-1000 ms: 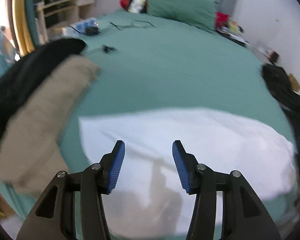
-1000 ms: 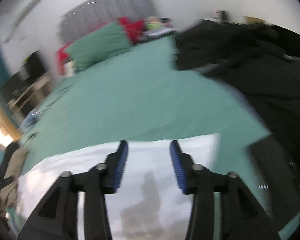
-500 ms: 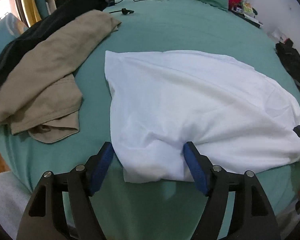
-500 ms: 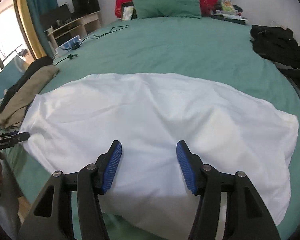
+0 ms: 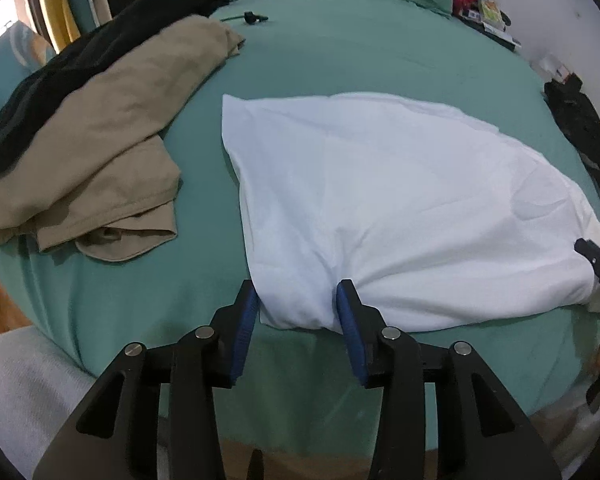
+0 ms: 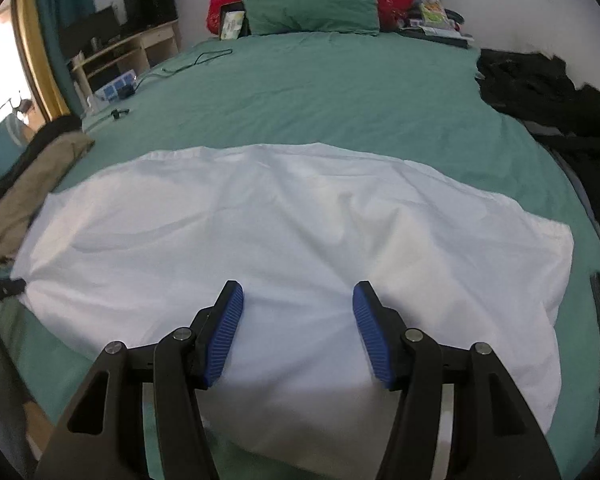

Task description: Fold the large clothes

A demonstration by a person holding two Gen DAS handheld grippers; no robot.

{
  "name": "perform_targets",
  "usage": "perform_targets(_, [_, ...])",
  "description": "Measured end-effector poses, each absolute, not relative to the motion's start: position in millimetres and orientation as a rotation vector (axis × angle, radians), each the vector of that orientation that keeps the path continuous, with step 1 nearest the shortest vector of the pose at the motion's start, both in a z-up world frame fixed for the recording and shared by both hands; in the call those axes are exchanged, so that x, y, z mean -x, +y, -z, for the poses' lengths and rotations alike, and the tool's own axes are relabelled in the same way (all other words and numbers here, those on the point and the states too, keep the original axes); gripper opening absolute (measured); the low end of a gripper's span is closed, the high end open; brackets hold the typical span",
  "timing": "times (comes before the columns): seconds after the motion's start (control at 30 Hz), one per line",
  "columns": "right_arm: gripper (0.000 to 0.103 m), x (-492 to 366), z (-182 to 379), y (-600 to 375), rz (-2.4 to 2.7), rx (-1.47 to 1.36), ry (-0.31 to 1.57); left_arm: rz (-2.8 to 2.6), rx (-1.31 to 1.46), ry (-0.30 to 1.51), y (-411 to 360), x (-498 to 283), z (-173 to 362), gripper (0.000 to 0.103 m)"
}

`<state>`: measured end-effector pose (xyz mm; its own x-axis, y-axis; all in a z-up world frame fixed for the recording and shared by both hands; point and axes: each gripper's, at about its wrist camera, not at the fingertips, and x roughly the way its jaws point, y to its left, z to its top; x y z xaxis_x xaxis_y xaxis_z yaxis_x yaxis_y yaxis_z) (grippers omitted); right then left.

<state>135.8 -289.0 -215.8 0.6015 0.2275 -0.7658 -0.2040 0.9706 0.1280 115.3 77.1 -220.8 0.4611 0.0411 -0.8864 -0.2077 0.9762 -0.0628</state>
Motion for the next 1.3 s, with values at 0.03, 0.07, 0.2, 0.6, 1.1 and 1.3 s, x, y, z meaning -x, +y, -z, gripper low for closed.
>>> perform_targets(0.03, [0.058,-133,212,-290,-0.244,-0.053,0.888,-0.142,0.176,1.062,77,-114,217,0.045])
perform_targets(0.07, [0.058,-129,209,-292,-0.243,-0.072,0.882,-0.130,0.177,1.043,75,-113,213,0.050])
perform_targets(0.2, [0.069,-110,207,-294,-0.221,-0.087,0.881,-0.077,0.154,0.983,54,-106,202,0.056])
perform_targets(0.6, [0.081,-70,185,-316,-0.126,-0.183,0.874,0.060,0.173,0.873,10,-95,176,0.073])
perform_targets(1.1, [0.081,-50,203,-334,-0.135,-0.401,0.979,0.153,0.154,0.918,-29,-103,177,0.073])
perform_targets(1.3, [0.081,-62,224,-336,-0.168,-0.480,1.048,0.166,0.171,0.922,-34,-119,184,0.073])
